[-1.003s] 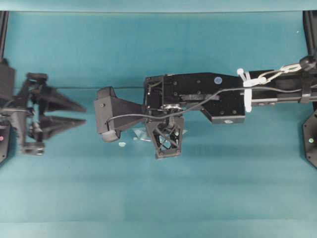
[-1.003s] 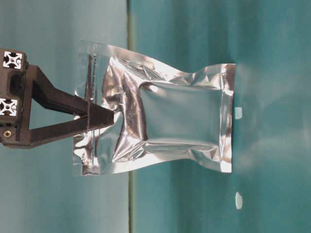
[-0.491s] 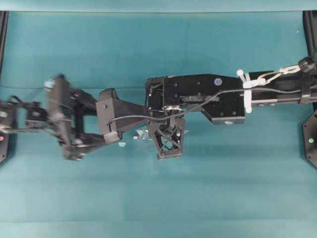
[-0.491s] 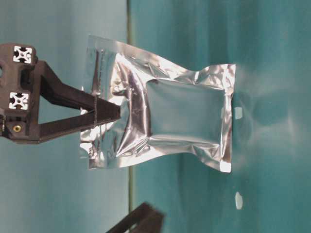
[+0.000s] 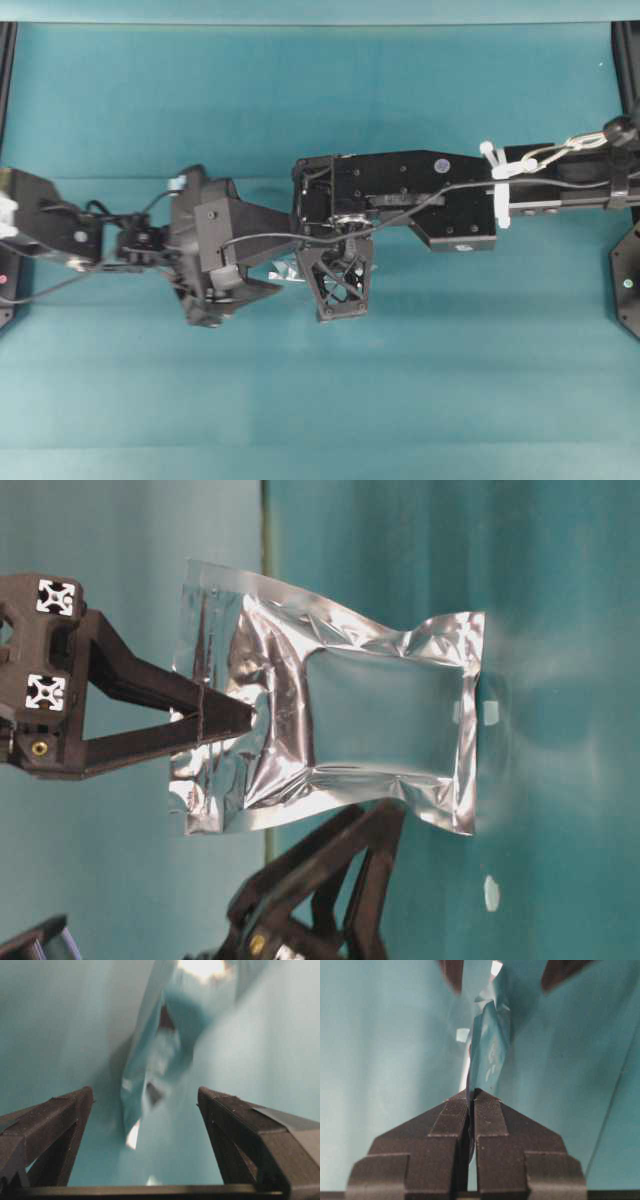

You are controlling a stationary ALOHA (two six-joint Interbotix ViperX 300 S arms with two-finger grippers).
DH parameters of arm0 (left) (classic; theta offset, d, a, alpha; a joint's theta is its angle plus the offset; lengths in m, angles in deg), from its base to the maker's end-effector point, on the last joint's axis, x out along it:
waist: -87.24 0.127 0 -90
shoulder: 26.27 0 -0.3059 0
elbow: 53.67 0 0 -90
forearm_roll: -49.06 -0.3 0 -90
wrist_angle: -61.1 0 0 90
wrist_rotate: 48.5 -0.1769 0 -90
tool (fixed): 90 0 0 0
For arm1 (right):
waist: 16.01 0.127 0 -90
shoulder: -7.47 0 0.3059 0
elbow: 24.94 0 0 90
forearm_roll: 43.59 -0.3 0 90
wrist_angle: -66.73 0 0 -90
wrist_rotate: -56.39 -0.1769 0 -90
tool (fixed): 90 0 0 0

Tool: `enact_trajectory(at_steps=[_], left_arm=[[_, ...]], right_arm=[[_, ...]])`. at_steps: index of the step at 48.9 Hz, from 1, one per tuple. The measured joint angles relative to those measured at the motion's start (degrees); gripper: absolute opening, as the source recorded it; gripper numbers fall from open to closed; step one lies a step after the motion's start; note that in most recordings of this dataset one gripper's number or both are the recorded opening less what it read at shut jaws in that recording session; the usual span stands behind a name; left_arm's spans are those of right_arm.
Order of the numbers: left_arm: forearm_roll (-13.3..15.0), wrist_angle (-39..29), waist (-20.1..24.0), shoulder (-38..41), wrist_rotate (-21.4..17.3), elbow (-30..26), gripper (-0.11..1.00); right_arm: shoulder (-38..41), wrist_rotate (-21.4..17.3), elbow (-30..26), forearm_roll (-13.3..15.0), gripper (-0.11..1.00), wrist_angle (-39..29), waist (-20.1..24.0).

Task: Hand over the silver zip bag and make it stand upright.
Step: 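Move the left gripper rightward to the bag's lower edge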

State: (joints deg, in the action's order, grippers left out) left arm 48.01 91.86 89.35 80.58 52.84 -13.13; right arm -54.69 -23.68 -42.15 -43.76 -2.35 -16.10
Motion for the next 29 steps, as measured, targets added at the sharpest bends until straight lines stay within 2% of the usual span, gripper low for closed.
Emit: enact_trajectory(at_steps=[16,29], left_arm=[[0.00,2.11,0.00,6.50,0.44,-5.01,0.94],[0.00,2.81,-0.18,8.09,0.53,-6.33,0.93]], right_arm=[[-0.09,0.00,0.44,0.00,0.01,0.18,0.00],[-0.09,0.00,0.44,0.09,0.01,0.09,0.00]])
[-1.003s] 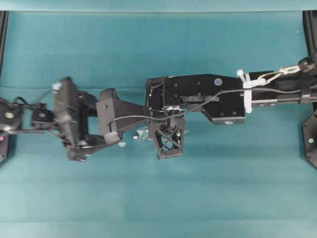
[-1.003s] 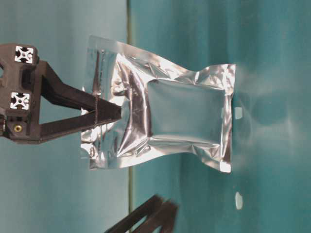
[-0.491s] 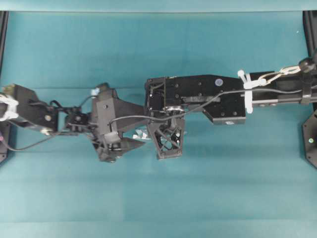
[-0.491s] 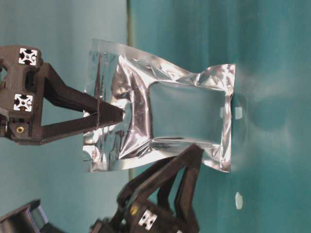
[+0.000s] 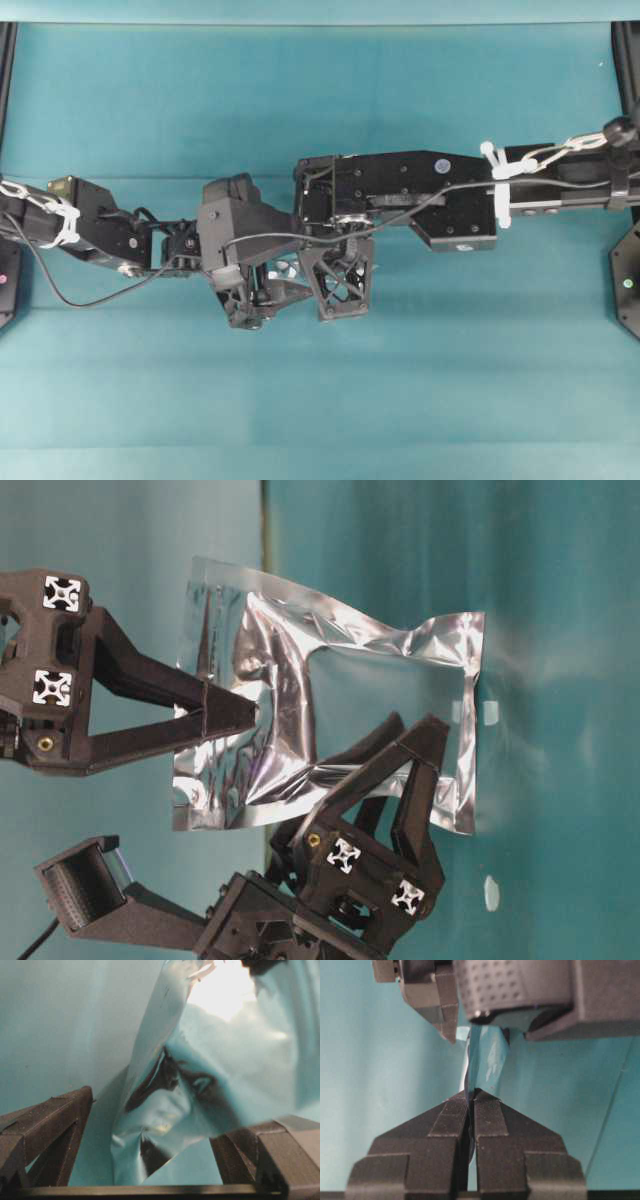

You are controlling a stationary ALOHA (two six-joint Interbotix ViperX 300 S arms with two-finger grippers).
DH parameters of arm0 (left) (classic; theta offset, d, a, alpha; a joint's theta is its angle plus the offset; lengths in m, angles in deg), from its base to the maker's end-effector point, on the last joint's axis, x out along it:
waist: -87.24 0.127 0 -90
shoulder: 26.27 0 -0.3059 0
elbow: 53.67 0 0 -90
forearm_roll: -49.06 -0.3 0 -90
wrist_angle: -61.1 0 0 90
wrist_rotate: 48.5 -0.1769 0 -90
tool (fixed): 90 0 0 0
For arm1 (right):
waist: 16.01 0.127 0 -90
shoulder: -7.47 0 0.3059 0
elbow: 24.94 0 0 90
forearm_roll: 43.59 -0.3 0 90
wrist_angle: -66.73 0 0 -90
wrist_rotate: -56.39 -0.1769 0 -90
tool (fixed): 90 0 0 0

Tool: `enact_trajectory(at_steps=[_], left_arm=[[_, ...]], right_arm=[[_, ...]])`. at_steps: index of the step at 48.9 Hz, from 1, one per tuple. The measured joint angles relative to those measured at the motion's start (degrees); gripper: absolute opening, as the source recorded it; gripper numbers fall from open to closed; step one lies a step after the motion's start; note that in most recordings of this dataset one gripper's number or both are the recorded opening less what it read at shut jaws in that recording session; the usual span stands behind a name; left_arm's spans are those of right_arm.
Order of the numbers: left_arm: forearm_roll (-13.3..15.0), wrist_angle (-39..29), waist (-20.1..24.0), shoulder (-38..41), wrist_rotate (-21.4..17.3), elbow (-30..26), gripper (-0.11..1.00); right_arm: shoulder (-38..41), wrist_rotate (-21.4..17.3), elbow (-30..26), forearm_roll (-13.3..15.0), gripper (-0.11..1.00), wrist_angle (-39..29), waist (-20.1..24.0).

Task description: Hand over the silver zip bag and make it stand upright.

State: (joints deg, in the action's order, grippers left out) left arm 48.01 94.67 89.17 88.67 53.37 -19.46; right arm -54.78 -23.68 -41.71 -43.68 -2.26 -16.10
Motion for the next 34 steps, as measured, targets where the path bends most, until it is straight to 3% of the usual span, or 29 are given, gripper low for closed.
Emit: enact_trajectory(at_steps=[10,16,34], left_arm=[[0.00,0.26,0.00,0.09,0.00,0.00,0.90],[0.00,0.35,0.00,0.09,-0.18,0.00,0.83],[0.00,0.35,0.00,0.35,-0.97,0.00,0.36]], right_arm=[[-0.09,0.00,0.00,-0.09,0.01,0.09,-0.09],[0.00,-0.18,0.00,-0.09,0.01,0.09,-0.09],[0.00,0.00,0.00,0.26,0.01,0.09,-0.18]])
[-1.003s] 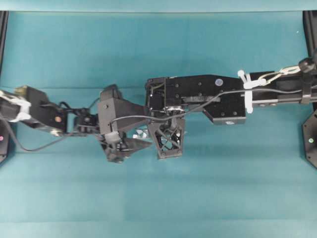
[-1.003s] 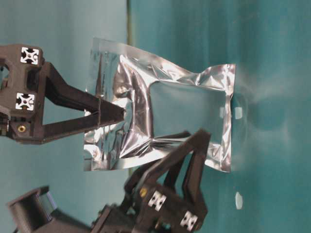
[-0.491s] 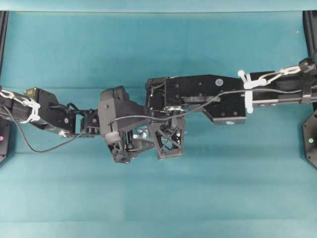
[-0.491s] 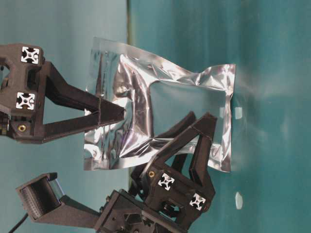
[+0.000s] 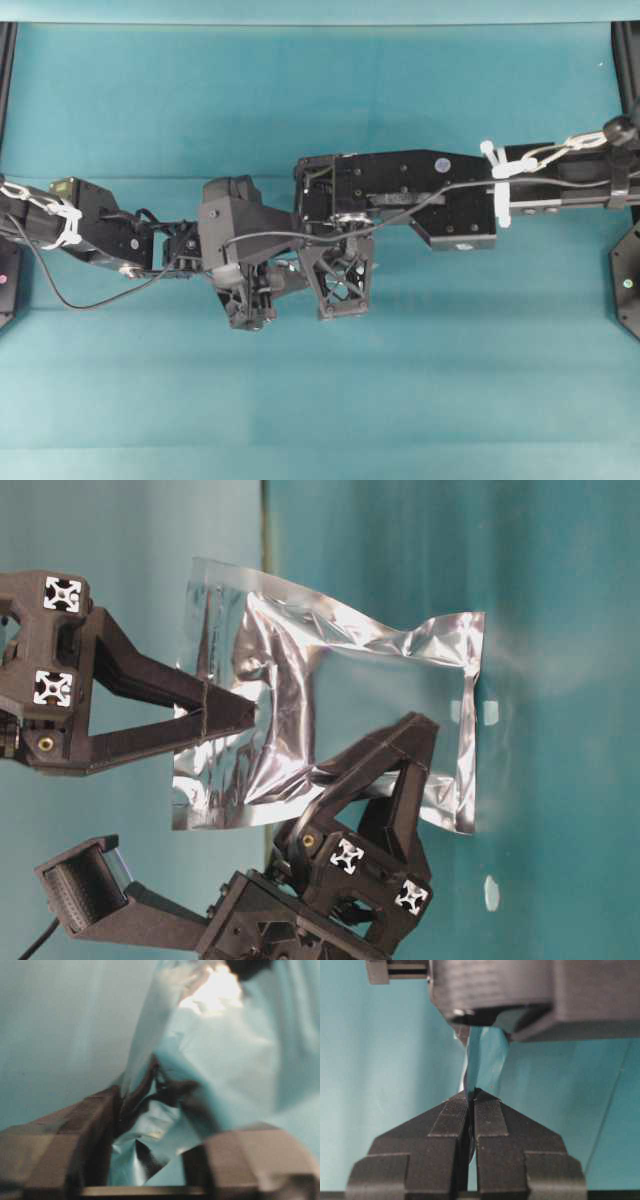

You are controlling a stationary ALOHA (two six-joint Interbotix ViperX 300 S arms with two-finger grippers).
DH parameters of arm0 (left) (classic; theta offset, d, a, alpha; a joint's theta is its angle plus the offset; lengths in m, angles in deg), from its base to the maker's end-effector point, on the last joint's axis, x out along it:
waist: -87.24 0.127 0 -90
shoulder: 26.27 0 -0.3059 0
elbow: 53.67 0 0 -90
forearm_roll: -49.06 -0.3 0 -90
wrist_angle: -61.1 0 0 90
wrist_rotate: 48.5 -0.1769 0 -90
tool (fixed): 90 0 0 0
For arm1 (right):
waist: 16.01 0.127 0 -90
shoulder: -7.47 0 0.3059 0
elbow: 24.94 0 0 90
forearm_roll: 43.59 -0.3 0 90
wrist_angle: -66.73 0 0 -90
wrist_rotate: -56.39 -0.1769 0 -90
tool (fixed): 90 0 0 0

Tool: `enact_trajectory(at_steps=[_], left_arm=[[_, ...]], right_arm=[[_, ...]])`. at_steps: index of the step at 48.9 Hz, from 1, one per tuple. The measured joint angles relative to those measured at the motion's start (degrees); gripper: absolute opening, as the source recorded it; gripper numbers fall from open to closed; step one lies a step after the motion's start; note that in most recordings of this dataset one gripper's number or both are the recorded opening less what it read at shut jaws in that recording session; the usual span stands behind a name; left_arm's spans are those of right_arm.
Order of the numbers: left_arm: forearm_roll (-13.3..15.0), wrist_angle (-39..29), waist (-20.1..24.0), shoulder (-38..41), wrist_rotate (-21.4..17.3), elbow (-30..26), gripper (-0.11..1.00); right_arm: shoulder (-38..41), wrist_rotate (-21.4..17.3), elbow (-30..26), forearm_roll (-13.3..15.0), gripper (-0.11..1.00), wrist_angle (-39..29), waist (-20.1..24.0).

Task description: Hand over the silver zip bag and make it stand upright.

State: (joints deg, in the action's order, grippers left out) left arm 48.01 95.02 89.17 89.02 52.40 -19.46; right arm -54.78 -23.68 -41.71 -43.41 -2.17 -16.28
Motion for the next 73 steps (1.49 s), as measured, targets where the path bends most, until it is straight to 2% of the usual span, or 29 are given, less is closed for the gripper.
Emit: enact_trajectory(at_steps=[24,35,40,49,54,66,73], left_arm=[[0.00,-0.53,0.00,0.00,-0.70,0.00,0.35],[0.00,-1.23,-0.09,-0.09,-0.70,-0.09,0.35],[-0.09,-1.32,-0.09,0.00,-1.14,0.00,0.35],[-0.09,-1.41,-0.26,0.00,-1.76,0.35,0.32],[0.00,-1.32,-0.26,-0.09,-1.76,0.44,0.32],[0.00,-1.41,-0.26,-0.09,-1.93,0.53,0.32],[0.00,-1.41,-0.26,-0.09,-2.55,0.53,0.32]], right_arm=[[-0.09,0.00,0.09,0.00,0.01,0.53,-0.18],[0.00,-1.67,0.18,0.00,0.02,1.93,-0.18],[0.00,-2.02,0.18,-0.09,0.16,1.93,-0.18],[-0.09,-2.29,0.26,-0.35,0.69,1.49,0.18],[-0.18,-2.29,0.79,-0.26,0.90,2.20,0.79],[-0.88,-2.29,2.29,-0.09,0.91,4.75,1.85],[-2.72,-3.78,4.04,0.44,0.91,5.27,1.67]])
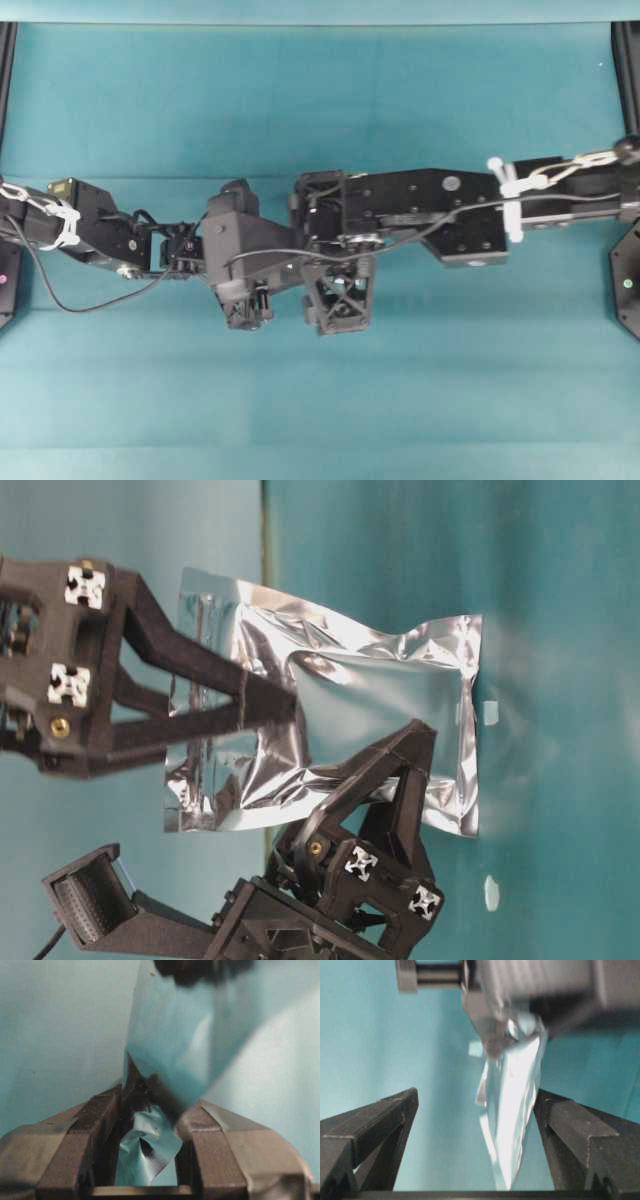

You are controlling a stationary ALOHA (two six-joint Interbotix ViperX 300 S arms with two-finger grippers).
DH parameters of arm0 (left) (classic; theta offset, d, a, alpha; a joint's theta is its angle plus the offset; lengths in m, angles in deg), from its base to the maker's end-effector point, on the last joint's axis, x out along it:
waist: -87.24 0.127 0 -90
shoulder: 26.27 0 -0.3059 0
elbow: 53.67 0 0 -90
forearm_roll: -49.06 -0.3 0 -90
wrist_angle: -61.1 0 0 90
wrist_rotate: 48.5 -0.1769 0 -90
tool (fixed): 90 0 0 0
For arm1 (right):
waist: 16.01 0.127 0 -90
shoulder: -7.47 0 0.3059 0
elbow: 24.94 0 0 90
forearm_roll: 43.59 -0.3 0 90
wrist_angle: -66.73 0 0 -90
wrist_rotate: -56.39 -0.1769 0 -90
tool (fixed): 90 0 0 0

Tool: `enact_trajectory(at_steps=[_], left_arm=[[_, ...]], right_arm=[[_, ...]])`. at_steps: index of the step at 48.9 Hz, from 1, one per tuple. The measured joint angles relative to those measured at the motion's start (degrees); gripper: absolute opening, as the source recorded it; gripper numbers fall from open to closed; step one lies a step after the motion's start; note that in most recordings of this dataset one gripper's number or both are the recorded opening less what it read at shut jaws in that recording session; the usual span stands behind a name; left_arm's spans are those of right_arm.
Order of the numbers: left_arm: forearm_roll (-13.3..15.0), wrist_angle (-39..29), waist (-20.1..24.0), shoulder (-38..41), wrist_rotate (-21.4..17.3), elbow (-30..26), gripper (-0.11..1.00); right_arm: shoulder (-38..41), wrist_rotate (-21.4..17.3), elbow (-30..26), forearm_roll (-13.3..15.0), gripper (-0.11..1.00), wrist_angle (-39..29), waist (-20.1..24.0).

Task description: Hand over the silver zip bag and make it stand upright.

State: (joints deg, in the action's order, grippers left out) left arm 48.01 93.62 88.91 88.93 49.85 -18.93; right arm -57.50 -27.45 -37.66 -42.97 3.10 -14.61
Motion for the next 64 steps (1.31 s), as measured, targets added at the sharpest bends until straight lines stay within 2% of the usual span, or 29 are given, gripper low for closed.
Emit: enact_trajectory(at_steps=[13,28,40,64], left_arm=[[0.00,-0.79,-0.09,0.00,-0.53,0.00,0.32],[-0.09,-1.05,-0.35,0.00,-0.53,0.09,0.29],[0.00,-1.05,-0.44,0.00,-0.53,0.26,0.29],[0.00,-0.97,-0.44,-0.09,-0.53,0.62,0.29]], right_arm=[[-7.29,-5.45,5.98,3.43,0.91,2.20,-0.53],[-16.79,-11.69,15.12,3.96,0.91,9.58,-0.35],[-23.82,-12.66,22.15,4.13,0.91,18.46,-0.26],[-31.99,-12.74,31.20,4.13,0.91,27.42,-0.09]])
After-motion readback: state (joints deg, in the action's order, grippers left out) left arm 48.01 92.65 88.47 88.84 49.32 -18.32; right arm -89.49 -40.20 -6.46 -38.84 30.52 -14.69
